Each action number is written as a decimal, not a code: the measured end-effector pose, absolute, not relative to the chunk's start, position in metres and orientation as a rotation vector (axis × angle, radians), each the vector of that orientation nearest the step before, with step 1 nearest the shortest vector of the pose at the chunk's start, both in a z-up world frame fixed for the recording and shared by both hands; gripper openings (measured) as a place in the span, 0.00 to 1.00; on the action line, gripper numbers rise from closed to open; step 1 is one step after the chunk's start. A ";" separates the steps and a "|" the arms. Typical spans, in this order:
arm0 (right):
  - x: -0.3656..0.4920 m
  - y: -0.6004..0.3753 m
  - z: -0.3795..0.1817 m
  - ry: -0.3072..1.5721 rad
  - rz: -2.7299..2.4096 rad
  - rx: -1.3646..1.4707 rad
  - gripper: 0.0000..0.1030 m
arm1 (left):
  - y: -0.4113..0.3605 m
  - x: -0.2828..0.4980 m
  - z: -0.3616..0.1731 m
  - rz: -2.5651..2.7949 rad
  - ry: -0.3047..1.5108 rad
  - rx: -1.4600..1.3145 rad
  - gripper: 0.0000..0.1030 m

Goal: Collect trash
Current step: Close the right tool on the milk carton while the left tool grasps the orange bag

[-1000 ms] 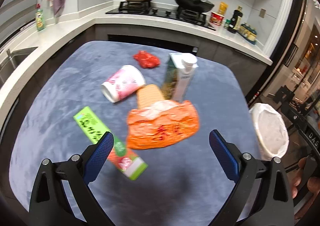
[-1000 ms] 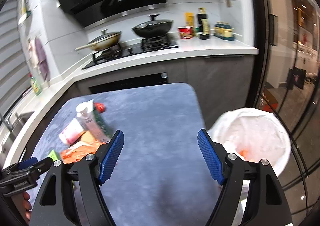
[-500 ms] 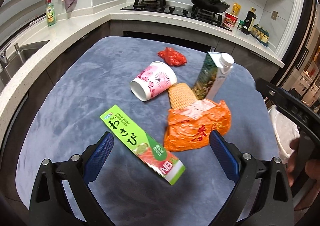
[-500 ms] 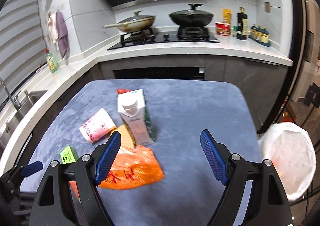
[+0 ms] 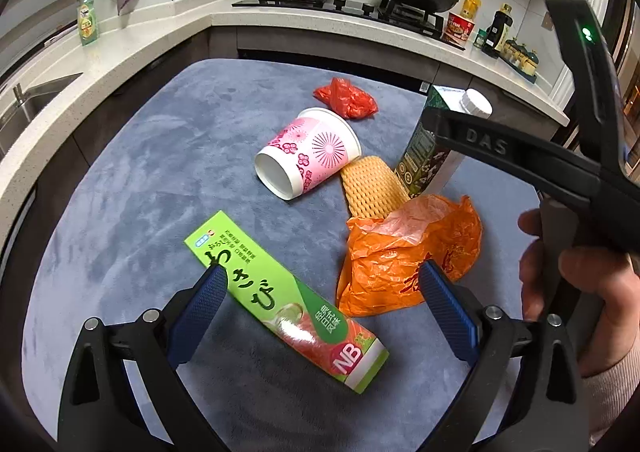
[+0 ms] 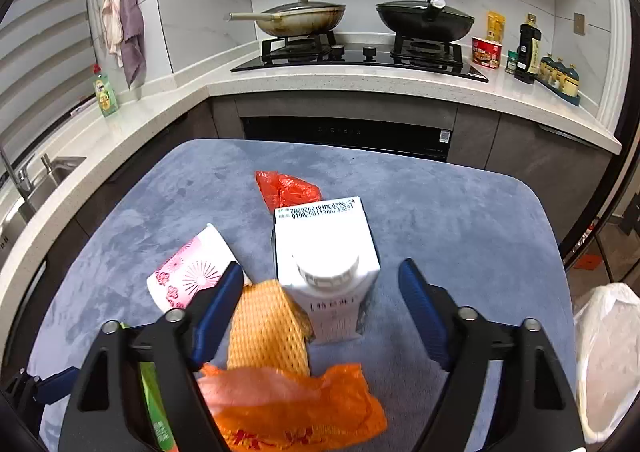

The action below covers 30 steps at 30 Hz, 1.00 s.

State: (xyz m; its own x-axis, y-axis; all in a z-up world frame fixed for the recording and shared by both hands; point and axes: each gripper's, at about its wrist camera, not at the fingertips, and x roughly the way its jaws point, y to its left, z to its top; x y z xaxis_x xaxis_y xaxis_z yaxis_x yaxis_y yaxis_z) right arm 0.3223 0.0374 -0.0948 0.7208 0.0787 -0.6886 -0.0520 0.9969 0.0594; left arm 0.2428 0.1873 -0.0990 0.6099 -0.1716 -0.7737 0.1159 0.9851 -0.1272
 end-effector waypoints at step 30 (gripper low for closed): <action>0.240 -0.075 -0.078 0.698 -0.082 0.180 0.48 | 0.114 0.260 -0.131 -0.448 0.958 -0.002 0.15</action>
State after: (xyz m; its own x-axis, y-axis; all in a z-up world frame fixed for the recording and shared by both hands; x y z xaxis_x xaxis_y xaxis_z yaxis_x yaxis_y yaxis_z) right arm 0.2400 -0.0750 -0.0776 0.7638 -0.0149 -0.6453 0.1353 0.9812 0.1376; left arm 0.2600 0.1137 -0.1309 0.4908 -0.3698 -0.7889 0.3679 0.9087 -0.1971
